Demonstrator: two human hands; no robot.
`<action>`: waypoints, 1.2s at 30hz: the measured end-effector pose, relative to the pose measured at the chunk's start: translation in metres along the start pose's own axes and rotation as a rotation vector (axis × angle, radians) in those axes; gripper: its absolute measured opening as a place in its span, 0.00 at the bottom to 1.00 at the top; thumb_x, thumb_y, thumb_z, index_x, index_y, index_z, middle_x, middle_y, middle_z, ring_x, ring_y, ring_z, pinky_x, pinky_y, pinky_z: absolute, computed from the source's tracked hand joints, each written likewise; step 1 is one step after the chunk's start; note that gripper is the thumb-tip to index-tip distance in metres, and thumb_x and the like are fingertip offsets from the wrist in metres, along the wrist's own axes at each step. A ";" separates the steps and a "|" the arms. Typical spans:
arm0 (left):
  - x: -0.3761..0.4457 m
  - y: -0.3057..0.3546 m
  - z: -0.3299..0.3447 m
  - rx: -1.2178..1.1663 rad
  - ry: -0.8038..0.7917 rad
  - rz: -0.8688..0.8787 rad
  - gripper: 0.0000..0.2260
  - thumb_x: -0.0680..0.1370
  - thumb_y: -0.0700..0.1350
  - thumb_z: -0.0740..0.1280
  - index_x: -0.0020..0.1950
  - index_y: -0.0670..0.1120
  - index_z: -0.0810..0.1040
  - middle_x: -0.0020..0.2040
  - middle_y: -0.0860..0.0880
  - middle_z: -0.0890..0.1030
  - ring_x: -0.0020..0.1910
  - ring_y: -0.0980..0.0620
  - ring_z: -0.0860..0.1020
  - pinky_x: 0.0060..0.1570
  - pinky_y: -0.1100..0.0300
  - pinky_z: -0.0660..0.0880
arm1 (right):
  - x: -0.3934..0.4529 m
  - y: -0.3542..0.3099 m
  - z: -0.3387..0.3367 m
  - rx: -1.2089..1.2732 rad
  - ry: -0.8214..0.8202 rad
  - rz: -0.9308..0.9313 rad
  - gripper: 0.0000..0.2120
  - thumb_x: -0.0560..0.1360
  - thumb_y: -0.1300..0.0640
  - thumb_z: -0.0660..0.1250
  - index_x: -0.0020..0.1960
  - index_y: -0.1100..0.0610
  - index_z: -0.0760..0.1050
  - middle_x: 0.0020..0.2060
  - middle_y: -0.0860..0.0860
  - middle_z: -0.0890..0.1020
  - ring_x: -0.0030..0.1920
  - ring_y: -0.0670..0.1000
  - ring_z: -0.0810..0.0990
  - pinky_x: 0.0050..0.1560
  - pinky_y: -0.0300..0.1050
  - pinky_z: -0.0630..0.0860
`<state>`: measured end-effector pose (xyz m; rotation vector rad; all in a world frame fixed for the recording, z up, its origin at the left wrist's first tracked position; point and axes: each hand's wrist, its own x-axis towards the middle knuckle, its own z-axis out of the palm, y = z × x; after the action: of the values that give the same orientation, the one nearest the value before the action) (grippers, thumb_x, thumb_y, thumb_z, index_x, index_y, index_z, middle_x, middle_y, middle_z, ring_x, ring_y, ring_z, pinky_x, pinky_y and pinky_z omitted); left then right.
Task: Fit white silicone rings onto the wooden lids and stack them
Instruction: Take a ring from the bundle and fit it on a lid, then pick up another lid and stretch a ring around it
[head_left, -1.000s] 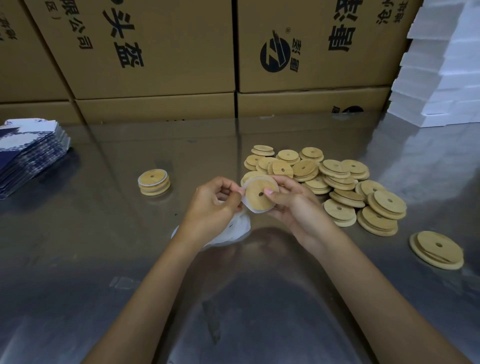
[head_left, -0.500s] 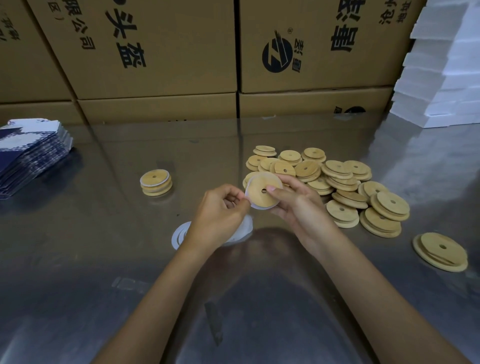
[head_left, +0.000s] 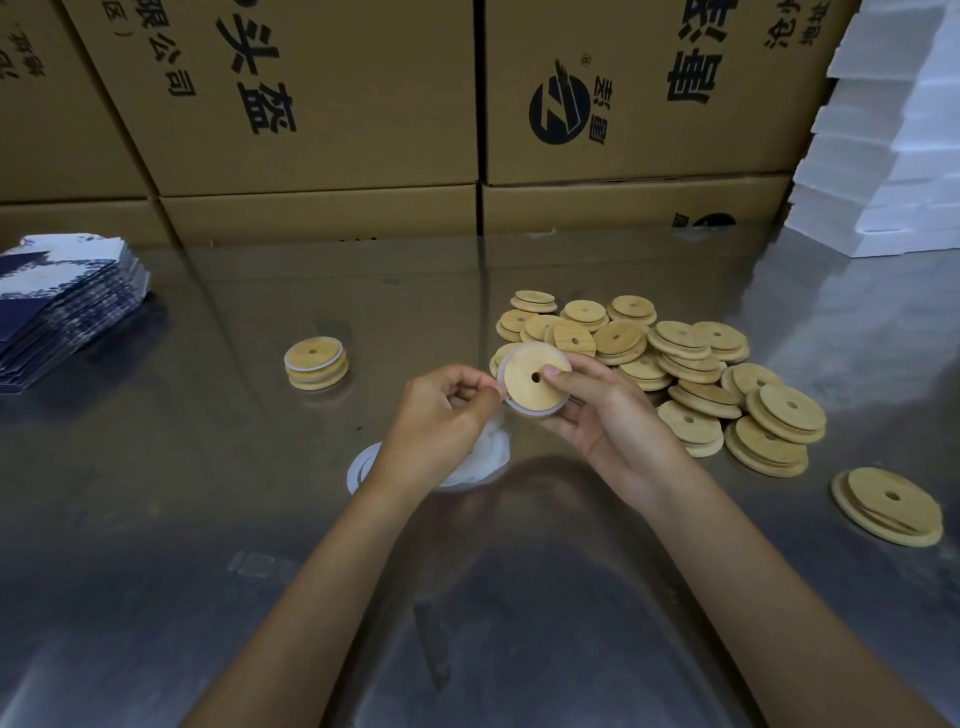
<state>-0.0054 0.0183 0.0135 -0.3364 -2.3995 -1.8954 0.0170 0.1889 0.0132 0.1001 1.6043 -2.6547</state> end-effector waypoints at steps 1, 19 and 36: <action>0.000 0.000 0.000 -0.005 0.005 -0.003 0.07 0.77 0.40 0.69 0.41 0.49 0.82 0.29 0.60 0.80 0.31 0.64 0.77 0.33 0.72 0.73 | 0.000 0.000 -0.001 -0.011 0.000 0.002 0.15 0.79 0.65 0.66 0.64 0.66 0.77 0.58 0.63 0.83 0.59 0.61 0.83 0.53 0.46 0.83; -0.002 -0.008 0.004 0.358 0.122 0.252 0.27 0.67 0.49 0.79 0.64 0.53 0.75 0.54 0.59 0.74 0.50 0.63 0.75 0.60 0.52 0.72 | 0.003 0.007 0.005 0.141 -0.168 0.110 0.17 0.82 0.68 0.57 0.69 0.64 0.71 0.55 0.59 0.83 0.52 0.53 0.84 0.57 0.45 0.79; 0.044 -0.057 -0.101 0.393 0.727 -0.072 0.28 0.74 0.50 0.73 0.72 0.44 0.70 0.68 0.44 0.76 0.68 0.40 0.71 0.68 0.50 0.67 | 0.006 0.005 -0.010 -0.005 -0.080 0.075 0.16 0.82 0.60 0.62 0.69 0.57 0.71 0.59 0.56 0.85 0.60 0.55 0.84 0.61 0.49 0.77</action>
<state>-0.0688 -0.0864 -0.0083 0.4002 -2.1806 -1.2034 0.0113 0.1960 0.0037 0.0518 1.5515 -2.5647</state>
